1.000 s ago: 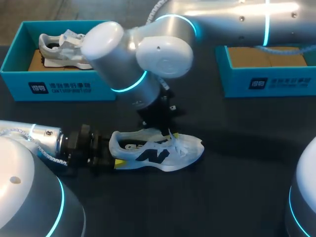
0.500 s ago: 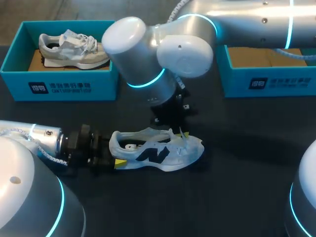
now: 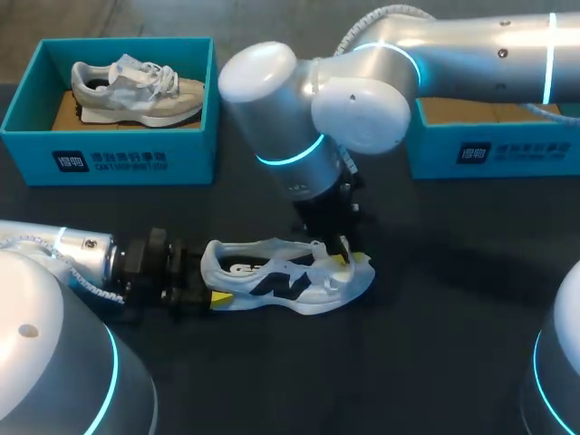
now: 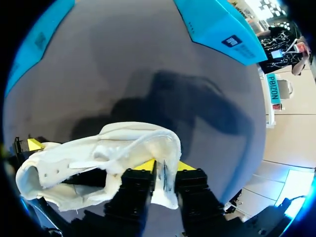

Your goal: Take the shoe out of the shoebox, open the shoe tongue, remove and reinsert the insole, then place the shoe into the shoebox

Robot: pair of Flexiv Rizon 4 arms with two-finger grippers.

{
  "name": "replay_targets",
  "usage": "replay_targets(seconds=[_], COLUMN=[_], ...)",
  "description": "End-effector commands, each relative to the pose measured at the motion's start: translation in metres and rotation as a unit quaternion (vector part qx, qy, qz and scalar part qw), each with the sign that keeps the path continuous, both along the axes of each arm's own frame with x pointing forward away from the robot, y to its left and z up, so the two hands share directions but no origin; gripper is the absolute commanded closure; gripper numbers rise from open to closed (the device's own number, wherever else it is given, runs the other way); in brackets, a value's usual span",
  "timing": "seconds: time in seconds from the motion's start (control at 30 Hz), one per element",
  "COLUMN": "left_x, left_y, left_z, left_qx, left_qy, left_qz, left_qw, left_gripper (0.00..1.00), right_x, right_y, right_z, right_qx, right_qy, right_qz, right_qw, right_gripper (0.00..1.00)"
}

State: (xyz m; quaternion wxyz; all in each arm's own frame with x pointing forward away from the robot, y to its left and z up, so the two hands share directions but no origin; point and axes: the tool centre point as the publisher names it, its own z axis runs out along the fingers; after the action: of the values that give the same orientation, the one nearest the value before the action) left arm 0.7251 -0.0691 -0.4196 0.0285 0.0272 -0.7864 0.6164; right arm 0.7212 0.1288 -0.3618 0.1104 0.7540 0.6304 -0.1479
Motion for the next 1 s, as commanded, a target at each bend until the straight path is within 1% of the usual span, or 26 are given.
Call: replay_targets(seconds=[0.03,0.27,0.33,0.37,0.43,0.53,0.57,0.63,0.67,0.7,1.0], left_x=[0.002,0.002,0.002,0.002,0.002,0.002,0.002,0.002,0.002,0.002,0.002], left_y=[0.0,0.0,0.0,0.0,0.0,0.0,0.0,0.0,0.0,0.0,0.0], left_z=[-0.005,-0.005,-0.005,-0.005,-0.005,-0.005,-0.005,-0.005,-0.005,-0.005,-0.005], left_qx=[0.0,0.0,0.0,0.0,0.0,0.0,0.0,0.0,0.0,0.0,0.0], left_qy=[0.0,0.0,0.0,0.0,0.0,0.0,0.0,0.0,0.0,0.0,0.0], left_qz=[0.002,0.002,0.002,0.002,0.002,0.002,0.002,0.002,0.002,0.002,0.002], left_qw=[1.0,1.0,1.0,1.0,1.0,1.0,1.0,1.0,1.0,1.0,1.0], left_gripper=[1.0,1.0,1.0,1.0,1.0,1.0,1.0,1.0,1.0,1.0,1.0], right_x=[-0.005,-0.005,-0.005,-0.006,-0.007,-0.008,-0.008,-0.008,-0.008,-0.007,-0.004], right_y=[-0.004,-0.008,-0.009,-0.01,-0.009,-0.007,-0.007,-0.005,-0.004,-0.003,0.009], right_z=[-0.005,-0.007,-0.006,-0.003,0.004,0.015,0.018,0.023,0.026,0.028,0.046], right_qx=[-0.013,-0.017,-0.018,-0.018,-0.015,-0.011,-0.01,0.005,0.008,0.009,0.023], right_qy=[-0.075,-0.073,-0.073,-0.075,-0.083,-0.094,-0.097,-0.102,-0.104,-0.105,-0.118], right_qz=[-0.192,-0.196,-0.197,-0.198,-0.196,-0.184,-0.18,-0.165,-0.159,-0.149,-0.088], right_qw=[0.979,0.978,0.977,0.977,0.977,0.978,0.979,0.981,0.982,0.983,0.989], right_gripper=[0.55,0.48,0.43,0.39,0.35,0.25,0.16,0.07,0.06,0.0,0.0])
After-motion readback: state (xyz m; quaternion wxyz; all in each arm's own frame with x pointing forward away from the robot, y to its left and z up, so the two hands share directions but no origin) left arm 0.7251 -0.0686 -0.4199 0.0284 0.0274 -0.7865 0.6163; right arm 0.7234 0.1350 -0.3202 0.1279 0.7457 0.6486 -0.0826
